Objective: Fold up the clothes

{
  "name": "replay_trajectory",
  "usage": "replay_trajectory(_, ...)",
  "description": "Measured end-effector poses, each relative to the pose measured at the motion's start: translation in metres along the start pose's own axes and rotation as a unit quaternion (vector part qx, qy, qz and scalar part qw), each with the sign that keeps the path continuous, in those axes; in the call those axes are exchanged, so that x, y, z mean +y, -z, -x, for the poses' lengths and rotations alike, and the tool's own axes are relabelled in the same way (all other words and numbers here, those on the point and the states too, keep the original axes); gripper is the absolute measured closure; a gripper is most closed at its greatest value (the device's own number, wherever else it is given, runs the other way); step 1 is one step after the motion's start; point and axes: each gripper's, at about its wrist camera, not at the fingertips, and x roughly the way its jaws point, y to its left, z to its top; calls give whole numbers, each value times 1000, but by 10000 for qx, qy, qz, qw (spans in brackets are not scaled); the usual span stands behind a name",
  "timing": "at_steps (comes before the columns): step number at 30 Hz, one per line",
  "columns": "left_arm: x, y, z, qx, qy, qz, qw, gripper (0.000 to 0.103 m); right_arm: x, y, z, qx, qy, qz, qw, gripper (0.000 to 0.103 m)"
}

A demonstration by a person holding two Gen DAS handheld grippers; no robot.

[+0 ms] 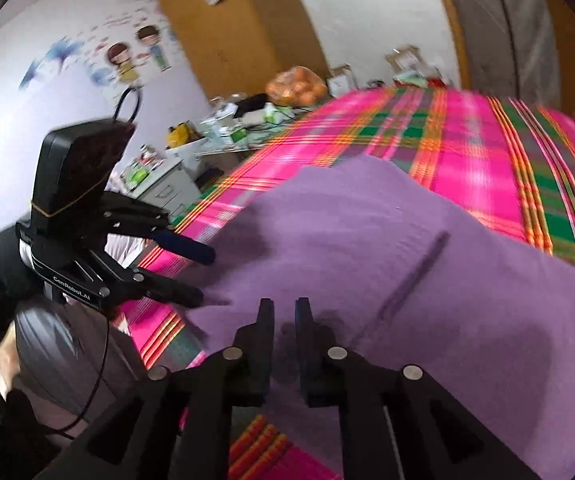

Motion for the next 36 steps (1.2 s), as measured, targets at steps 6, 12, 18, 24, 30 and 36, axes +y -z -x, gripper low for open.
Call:
replay_trajectory(6, -21, 5, -18, 264, -79, -360, 9990, 54, 30, 25, -10, 98, 704, 1084, 9916, 93)
replay_trajectory(12, -22, 7, -20, 225, -142, -435, 9987, 54, 34, 28, -11, 60, 819, 1144, 9900, 93)
replay_trajectory(18, -7, 5, 4, -105, -83, -137, 9998, 54, 24, 17, 2, 97, 646, 804, 9946, 93)
replay_trajectory(24, 29, 5, 10, -245, -329, 594, 9974, 54, -1, -15, -4, -237, 179, -80, 9995, 90)
replay_trajectory(30, 44, 9, 5, -99, -234, 954, 9951, 54, -40, -32, -37, 197, 209, -1002, 9945, 96)
replay_trajectory(36, 42, 5, 9, -179, -156, 901, 9957, 54, -65, -47, -19, -184, 101, -1678, 9856, 93)
